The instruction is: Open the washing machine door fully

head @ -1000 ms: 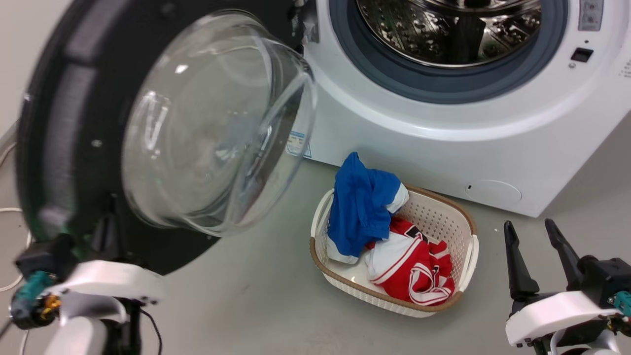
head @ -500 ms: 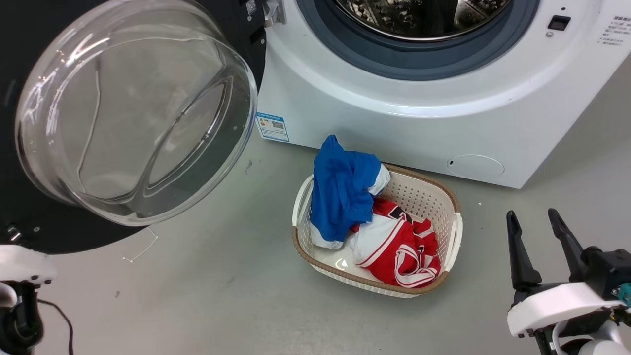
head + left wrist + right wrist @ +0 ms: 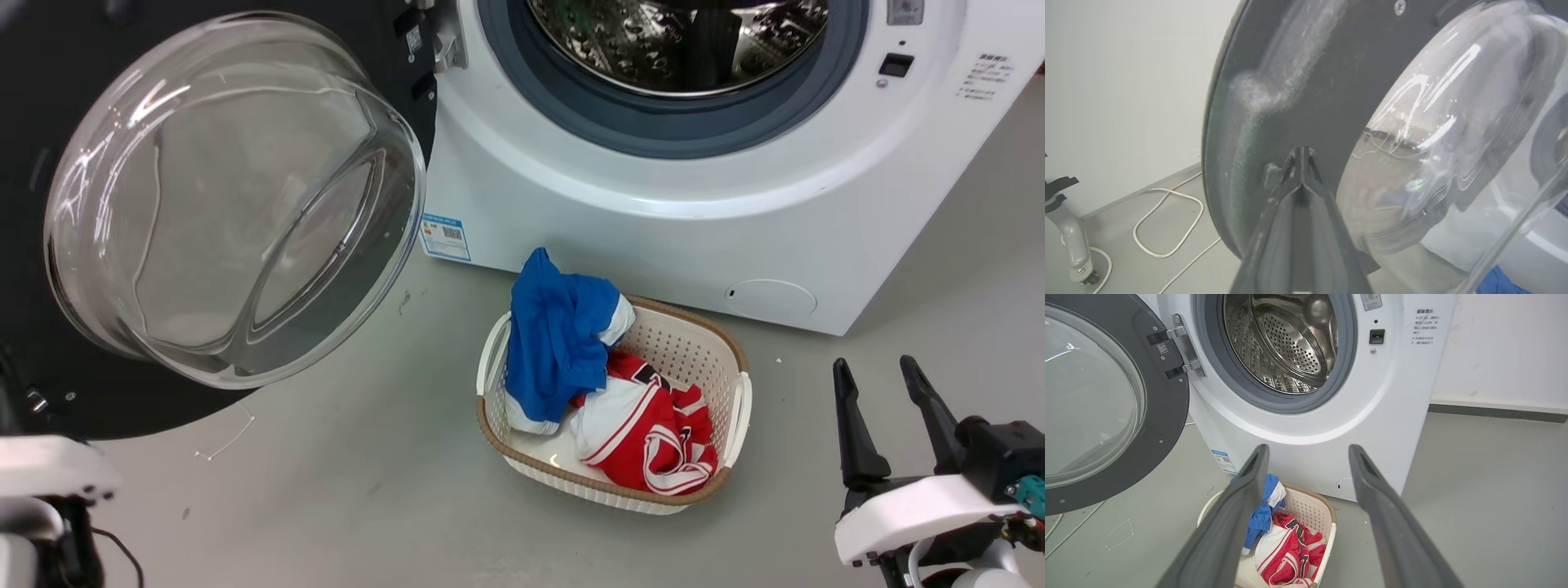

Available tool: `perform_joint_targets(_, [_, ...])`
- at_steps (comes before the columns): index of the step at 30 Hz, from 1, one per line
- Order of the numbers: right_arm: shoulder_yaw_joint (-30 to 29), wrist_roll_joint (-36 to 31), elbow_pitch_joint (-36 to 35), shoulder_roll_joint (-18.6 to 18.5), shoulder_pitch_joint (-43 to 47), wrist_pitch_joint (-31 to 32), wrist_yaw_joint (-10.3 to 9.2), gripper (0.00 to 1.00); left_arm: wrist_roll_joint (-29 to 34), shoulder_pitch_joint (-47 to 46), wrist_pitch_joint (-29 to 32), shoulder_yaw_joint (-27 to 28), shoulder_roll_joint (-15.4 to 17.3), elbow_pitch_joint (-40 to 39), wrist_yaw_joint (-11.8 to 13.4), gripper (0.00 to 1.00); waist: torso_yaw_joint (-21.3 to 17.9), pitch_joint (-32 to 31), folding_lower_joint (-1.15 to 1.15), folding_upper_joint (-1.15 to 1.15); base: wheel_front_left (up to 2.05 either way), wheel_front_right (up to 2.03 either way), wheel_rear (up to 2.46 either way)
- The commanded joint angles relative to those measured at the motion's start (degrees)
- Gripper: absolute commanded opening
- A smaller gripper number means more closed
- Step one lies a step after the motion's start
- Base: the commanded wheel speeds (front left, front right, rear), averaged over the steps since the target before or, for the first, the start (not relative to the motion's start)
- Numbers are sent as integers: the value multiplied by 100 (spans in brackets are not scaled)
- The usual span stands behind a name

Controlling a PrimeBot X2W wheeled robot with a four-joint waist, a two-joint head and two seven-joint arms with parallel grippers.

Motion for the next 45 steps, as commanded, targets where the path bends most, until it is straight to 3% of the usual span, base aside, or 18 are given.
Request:
perform_joint_targets(1, [11, 68, 43, 10, 71, -48, -1, 100, 117, 209, -36, 23, -124, -219, 66, 0, -41, -127, 0, 0, 0, 0, 0])
perform_joint_targets(6, [54, 151, 165, 10, 189, -97, -1, 100, 473, 820, -27, 14, -462, -921, 182, 0, -97, -364, 0, 0, 0, 0, 0])
perform_joint_targets(13, [76, 171, 285, 10, 298, -132, -1, 100, 1011, 1605, -28, -513, -848, -1730, 291, 0, -226, -636, 0, 0, 0, 0, 0])
perform_joint_targets(20, [141, 120, 261, 10, 267, -104, -1, 100, 1242, 1675, 129, -1176, -1055, -2048, 142, 0, -516, -721, 0, 0, 0, 0, 0])
perform_joint_targets(21, [149, 106, 259, 10, 253, -97, -1, 100, 1240, 1630, 156, -1247, -1087, -2055, 116, 16, -580, -725, 0, 0, 0, 0, 0])
perform_joint_targets(22, [166, 116, 260, 10, 238, -101, -1, 100, 1255, 1581, 170, -1290, -1093, -2051, 83, 43, -648, -728, 0, 0, 0, 0, 0])
perform_joint_targets(23, [171, 124, 259, 10, 229, -101, -1, 100, 1254, 1532, 190, -1357, -1097, -2036, 43, 78, -711, -733, 0, 0, 0, 0, 0])
perform_joint_targets(24, [179, 135, 260, 10, 217, -96, -1, 100, 1262, 1500, 203, -1401, -1083, -2007, 6, 97, -780, -734, 0, 0, 0, 0, 0])
perform_joint_targets(25, [192, 186, 277, 10, 211, -88, -1, 100, 1262, 1467, 208, -1440, -1083, -1984, -33, 100, -849, -739, 0, 0, 0, 0, 0])
perform_joint_targets(36, [334, 84, 385, 10, 196, -114, -1, 100, 1418, 1118, 262, -1781, -1083, -1617, -163, 100, -1564, -813, 0, 0, 0, 0, 0])
perform_joint_targets(45, [505, 88, 430, 11, 251, -79, -1, 100, 1459, 1143, 165, -1887, -1152, -1278, -128, 100, -1847, -919, 0, 0, 0, 0, 0])
